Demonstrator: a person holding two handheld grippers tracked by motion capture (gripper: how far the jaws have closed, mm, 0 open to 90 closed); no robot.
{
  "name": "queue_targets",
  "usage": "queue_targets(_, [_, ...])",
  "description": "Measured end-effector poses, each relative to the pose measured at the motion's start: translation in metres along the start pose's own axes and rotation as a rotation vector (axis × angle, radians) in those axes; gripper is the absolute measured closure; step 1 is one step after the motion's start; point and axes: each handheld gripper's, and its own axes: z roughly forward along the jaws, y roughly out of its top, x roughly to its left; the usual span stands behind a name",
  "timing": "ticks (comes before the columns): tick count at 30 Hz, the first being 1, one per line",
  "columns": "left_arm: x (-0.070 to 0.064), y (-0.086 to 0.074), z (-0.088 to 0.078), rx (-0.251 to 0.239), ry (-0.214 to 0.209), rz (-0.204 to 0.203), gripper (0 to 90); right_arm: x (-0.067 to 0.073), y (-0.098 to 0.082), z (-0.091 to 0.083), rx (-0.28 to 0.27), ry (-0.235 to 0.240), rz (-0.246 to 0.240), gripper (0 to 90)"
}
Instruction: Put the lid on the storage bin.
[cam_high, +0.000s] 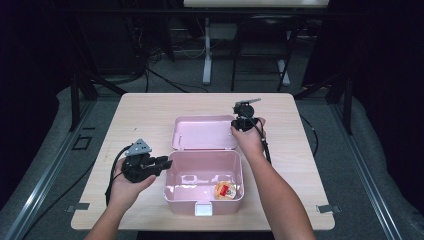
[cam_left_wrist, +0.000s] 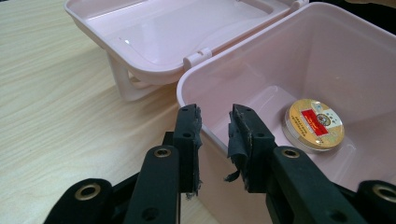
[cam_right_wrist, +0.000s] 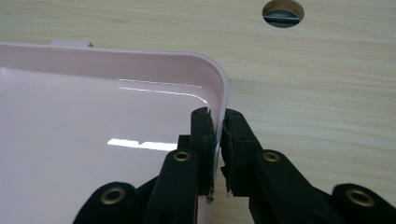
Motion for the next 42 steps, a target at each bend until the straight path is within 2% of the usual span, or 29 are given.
queue_targets(23, [0.000,0.000,0.001,-0.004,0.003,-0.006,72.2,0.003,0.005,-0.023,-0.106,0.002,-0.024,85.4])
queue_targets(36, [0.000,-0.001,0.001,-0.010,0.003,-0.014,72.2,0.006,0.011,-0.047,-0.164,0.017,-0.044,86.5])
queue_targets(42, [0.000,-0.001,0.001,-0.011,0.005,-0.017,72.2,0.007,0.010,-0.062,-0.208,0.033,-0.055,86.9])
